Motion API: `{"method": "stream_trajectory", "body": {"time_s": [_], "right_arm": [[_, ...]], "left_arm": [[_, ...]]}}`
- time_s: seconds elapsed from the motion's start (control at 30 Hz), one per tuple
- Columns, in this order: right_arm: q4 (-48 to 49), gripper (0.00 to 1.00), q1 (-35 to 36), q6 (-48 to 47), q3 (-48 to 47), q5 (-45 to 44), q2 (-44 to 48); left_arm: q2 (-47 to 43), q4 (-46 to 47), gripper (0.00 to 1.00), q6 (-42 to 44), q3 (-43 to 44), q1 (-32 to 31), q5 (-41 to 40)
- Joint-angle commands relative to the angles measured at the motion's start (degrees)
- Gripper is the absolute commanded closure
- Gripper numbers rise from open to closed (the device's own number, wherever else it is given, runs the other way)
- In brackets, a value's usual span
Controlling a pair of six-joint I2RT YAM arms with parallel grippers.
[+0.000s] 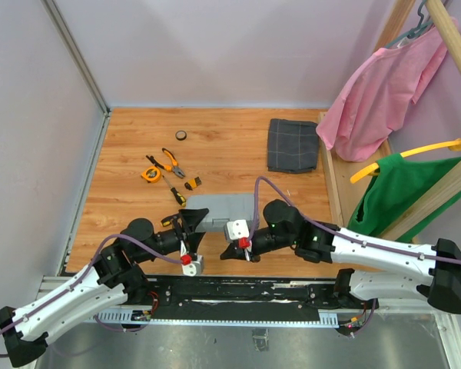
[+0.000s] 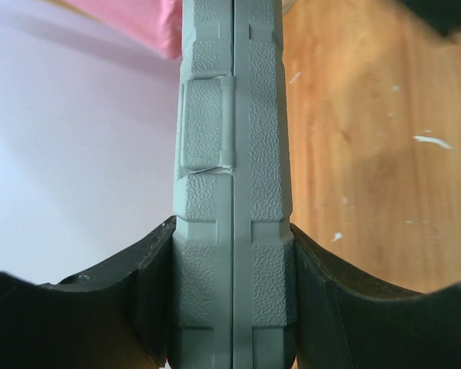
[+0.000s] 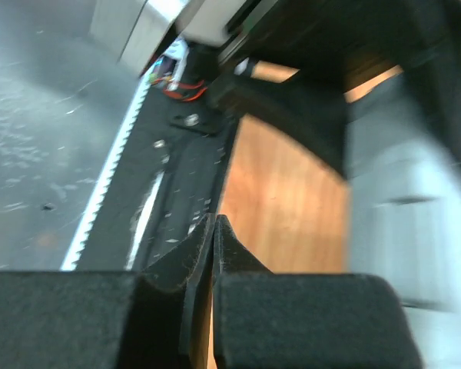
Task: Sort the tools into containers
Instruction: Open the storage box at the center of the board.
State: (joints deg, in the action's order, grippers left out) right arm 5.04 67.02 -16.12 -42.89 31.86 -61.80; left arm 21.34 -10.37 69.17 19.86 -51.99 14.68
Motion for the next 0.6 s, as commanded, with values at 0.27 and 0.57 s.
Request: {"method": "stream_trajectory", "body": {"time_s": [0.27,0.57], "right_arm": [[-2.9,0.87,2.8,5.8,2.9,-0.9,3.7],[-11.9,0.55,1.6,-2.3,-4.3,-10.1,6.6]], "left_arm": [[-1.0,10.2,1.00,0.2,1.5,0.3,-3.7],[-0.5,6.0,1.00,6.0,1.9,0.3,-3.2]]}}
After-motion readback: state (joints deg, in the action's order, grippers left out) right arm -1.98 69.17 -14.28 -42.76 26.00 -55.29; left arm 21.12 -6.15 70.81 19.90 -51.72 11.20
